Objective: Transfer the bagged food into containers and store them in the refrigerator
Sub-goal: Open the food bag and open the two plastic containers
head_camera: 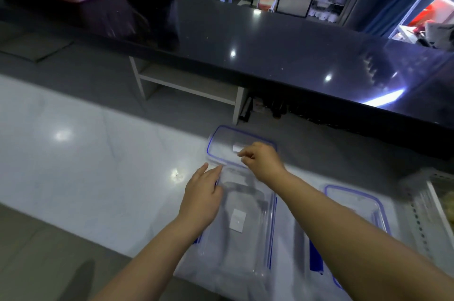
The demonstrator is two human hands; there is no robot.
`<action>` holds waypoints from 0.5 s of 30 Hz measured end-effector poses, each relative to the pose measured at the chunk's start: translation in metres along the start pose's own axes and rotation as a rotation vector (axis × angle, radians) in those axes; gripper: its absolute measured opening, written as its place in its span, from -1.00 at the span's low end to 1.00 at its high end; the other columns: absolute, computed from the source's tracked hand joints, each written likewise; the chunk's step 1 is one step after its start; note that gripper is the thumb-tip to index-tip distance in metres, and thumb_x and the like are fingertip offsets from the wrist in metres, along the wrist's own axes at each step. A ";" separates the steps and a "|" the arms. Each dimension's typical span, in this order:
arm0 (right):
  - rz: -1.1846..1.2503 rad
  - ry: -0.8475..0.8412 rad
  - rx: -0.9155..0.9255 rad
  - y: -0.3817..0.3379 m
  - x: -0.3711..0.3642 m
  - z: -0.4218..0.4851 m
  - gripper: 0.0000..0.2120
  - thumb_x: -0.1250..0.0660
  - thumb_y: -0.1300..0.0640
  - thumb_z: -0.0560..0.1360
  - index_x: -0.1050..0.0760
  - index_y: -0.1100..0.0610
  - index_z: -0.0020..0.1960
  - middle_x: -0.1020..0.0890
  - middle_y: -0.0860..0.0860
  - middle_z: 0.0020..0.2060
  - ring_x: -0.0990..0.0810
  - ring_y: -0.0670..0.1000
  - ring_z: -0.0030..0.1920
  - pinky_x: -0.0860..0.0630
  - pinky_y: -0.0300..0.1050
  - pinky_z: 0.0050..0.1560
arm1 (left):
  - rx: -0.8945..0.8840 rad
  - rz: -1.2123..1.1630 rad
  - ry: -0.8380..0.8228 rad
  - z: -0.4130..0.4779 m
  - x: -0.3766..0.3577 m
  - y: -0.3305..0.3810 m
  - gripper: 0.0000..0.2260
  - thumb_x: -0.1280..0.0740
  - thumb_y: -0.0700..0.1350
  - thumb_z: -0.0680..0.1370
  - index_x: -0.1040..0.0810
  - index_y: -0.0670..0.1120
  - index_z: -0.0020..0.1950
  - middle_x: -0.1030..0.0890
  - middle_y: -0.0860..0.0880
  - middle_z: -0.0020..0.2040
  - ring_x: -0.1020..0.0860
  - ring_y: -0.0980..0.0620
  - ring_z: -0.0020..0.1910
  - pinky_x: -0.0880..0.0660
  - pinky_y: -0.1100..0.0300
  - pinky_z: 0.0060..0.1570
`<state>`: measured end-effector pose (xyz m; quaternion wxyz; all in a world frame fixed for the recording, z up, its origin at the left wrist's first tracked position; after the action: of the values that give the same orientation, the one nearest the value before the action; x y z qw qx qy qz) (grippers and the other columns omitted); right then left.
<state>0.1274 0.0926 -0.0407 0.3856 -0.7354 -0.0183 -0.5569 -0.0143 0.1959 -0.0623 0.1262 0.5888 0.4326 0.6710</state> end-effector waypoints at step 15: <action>-0.064 0.465 -0.348 0.128 0.109 -0.178 -0.78 -0.36 0.28 0.45 -0.61 0.11 0.06 -0.48 -0.08 -0.13 -0.49 0.02 -0.03 -0.35 -0.18 -0.08 | -0.383 0.191 -0.154 -0.004 -0.074 0.123 -0.57 -0.21 -0.08 0.54 -0.32 -0.03 0.42 -0.35 -0.06 0.42 -0.14 0.01 0.45 -0.09 0.13 0.36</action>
<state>0.0838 -0.1460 -0.0055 0.2300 -0.6423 0.1432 -0.7170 0.0446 0.0710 -0.0231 0.2043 0.6419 0.2288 0.7028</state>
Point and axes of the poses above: each hand's wrist, its own z-axis towards the middle knuckle, its own x-axis out of the back of the hand, y = z × x, the point moved 4 cm from there along z, towards the middle knuckle
